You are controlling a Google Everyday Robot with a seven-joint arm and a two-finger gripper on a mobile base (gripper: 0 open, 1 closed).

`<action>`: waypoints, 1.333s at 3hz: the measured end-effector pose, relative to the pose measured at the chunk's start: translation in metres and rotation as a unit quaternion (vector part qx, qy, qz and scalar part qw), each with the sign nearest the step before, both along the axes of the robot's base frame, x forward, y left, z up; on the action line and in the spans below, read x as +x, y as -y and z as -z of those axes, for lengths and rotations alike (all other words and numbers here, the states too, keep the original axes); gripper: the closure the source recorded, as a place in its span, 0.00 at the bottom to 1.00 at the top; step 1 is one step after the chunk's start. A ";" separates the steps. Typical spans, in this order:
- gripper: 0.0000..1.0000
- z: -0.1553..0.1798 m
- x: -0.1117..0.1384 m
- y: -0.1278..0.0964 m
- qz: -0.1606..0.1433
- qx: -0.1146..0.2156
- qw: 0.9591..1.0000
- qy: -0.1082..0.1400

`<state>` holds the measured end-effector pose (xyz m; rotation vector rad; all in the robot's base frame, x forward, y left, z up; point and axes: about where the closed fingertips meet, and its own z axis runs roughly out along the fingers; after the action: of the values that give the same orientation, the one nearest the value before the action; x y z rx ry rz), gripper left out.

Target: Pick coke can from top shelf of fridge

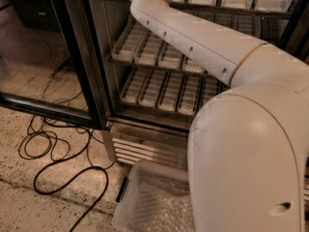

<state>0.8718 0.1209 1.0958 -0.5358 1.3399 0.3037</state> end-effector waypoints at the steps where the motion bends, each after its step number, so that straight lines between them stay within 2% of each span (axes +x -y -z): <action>1: 0.51 0.000 0.000 0.000 0.000 0.000 1.000 0.000; 3: 0.96 0.000 0.000 0.000 0.000 0.000 1.000 0.000; 4: 1.00 0.000 0.000 0.000 0.000 0.000 1.000 0.000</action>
Offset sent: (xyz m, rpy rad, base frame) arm 0.0000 0.0000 0.0000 0.0000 0.0000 0.0000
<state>0.8718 0.1210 1.0959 -0.5357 1.3398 0.3038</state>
